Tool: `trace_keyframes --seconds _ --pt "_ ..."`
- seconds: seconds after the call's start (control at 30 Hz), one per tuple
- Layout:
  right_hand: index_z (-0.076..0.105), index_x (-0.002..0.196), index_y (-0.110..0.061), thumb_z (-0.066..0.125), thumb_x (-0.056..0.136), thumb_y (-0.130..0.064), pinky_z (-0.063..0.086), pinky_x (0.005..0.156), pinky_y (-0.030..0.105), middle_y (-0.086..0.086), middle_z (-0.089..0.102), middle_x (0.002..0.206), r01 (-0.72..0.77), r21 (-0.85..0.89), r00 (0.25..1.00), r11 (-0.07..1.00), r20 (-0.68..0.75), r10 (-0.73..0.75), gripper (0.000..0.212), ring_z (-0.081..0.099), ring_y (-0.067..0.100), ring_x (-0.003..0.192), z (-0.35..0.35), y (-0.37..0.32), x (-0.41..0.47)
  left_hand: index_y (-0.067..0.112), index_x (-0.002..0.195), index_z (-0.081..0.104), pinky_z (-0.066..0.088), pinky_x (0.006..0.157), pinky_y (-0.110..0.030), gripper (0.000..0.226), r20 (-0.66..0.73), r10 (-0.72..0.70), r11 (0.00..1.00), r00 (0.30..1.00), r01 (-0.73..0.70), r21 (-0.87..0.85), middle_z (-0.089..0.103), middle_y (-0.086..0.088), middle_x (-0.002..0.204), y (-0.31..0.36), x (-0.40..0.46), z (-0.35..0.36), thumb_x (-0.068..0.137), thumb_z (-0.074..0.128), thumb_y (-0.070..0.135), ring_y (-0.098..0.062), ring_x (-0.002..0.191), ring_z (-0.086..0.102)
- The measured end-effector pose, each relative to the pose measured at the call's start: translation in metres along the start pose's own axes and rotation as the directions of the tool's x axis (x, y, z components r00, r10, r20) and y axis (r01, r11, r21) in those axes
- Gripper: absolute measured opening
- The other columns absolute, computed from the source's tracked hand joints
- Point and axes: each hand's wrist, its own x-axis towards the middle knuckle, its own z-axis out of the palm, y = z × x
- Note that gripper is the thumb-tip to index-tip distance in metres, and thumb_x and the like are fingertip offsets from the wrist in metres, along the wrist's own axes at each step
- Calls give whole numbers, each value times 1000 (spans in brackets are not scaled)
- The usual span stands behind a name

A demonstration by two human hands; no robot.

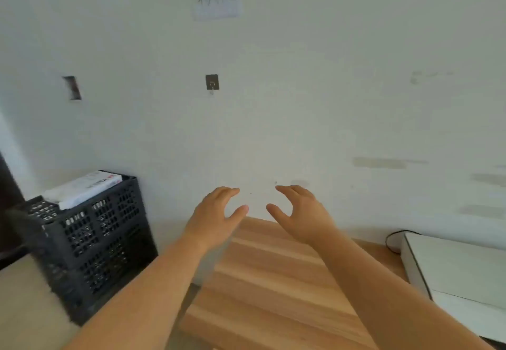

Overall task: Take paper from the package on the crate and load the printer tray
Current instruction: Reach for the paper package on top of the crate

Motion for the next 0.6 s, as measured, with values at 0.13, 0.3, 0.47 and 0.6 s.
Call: trace_keyframes --seconds 0.13,0.3,0.47,0.6 --pt "43 141 -29 47 90 -59 40 104 36 -10 45 144 114 70 990 991 78 -119 60 37 13 135 60 -54 46 29 141 40 24 108 -27 55 -57 -119 992 991 122 36 37 12 147 -65 -5 -47 92 45 54 -9 135 31" --pt "42 142 -30 46 91 -58 37 106 35 -9 43 147 240 133 954 962 150 -259 59 36 14 137 134 -146 89 28 141 41 22 112 -31 56 -164 -239 967 957 250 55 38 8 147 -161 -31 -113 91 46 55 -11 137 30" --pt "42 143 -28 47 92 -57 35 109 35 -6 43 147 324 185 915 928 189 -357 59 37 16 136 214 -248 114 29 139 43 26 112 -33 57 -251 -317 938 915 341 57 41 9 145 -264 -61 -176 90 46 57 -12 136 33" --pt "44 142 -28 48 91 -58 38 109 37 -4 45 146 346 213 890 914 234 -392 60 40 17 134 280 -336 125 29 137 45 32 112 -38 58 -249 -355 918 901 386 88 44 8 142 -353 -92 -231 88 45 61 -14 134 37"
